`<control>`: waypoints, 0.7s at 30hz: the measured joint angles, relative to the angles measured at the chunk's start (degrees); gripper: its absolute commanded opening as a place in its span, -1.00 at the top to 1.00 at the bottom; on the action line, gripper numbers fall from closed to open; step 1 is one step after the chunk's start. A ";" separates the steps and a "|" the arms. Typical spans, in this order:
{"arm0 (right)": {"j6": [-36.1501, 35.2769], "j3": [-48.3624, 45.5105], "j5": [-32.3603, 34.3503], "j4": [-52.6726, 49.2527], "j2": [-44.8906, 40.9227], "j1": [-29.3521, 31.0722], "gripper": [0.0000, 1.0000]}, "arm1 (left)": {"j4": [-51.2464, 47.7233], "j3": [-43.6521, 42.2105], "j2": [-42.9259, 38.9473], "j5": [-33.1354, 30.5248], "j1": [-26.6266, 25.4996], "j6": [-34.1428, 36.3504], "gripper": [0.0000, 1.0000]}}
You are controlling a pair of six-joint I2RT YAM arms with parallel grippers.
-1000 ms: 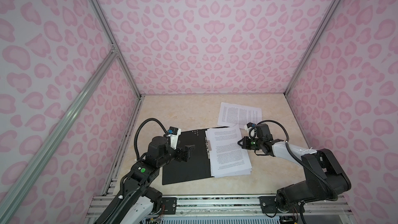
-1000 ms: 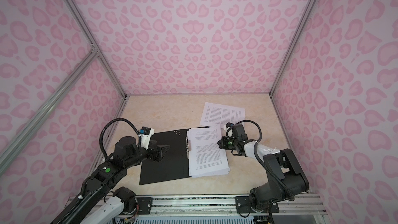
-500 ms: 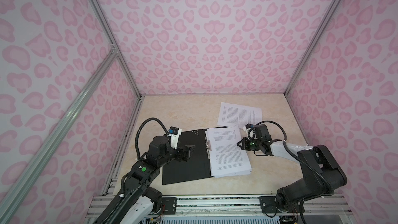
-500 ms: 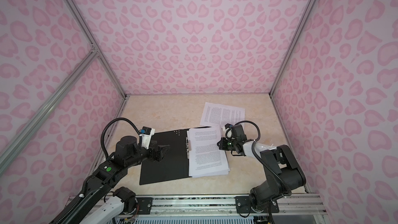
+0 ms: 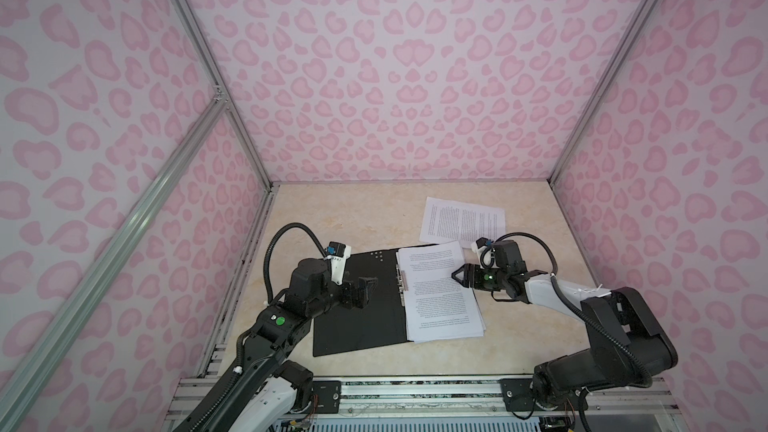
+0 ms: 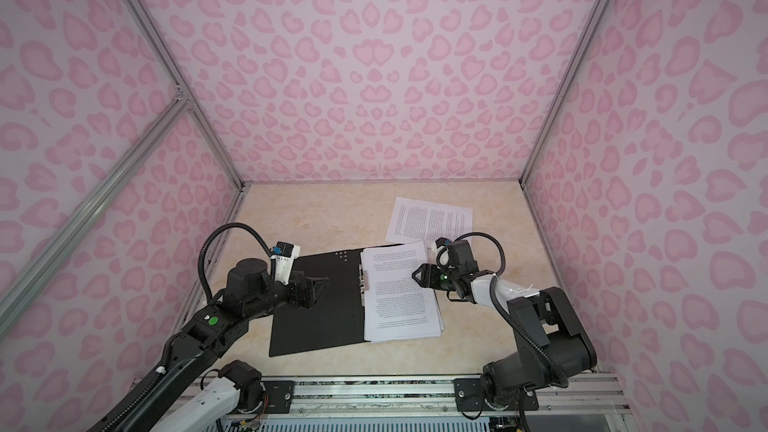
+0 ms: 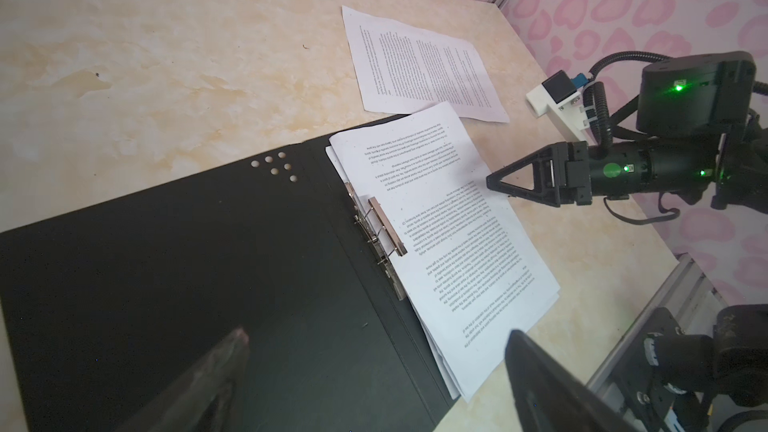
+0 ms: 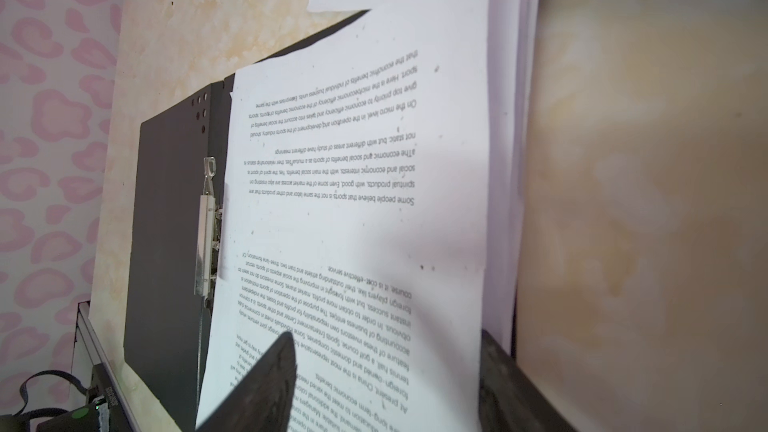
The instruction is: Put the files into the folder
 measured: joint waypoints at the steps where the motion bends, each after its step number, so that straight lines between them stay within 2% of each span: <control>1: 0.07 0.20 0.79 -0.83 -0.39 -0.33 -0.60 | -0.04 0.20 1.09 0.61 -0.09 -0.98 -0.95; 8: 0.22 8.28 6.05 -6.56 2.99 -1.84 -0.67 | -0.61 -0.70 7.02 1.16 -4.00 -7.37 -0.95; 15: 3.21 15.80 6.51 -6.75 12.79 -1.64 -0.65 | 0.81 -4.13 15.91 -2.19 -4.09 -14.60 -0.95; 21: 5.29 19.76 5.68 -5.75 15.80 0.04 -0.63 | 2.62 -8.28 18.60 -6.47 -4.09 -18.10 -0.95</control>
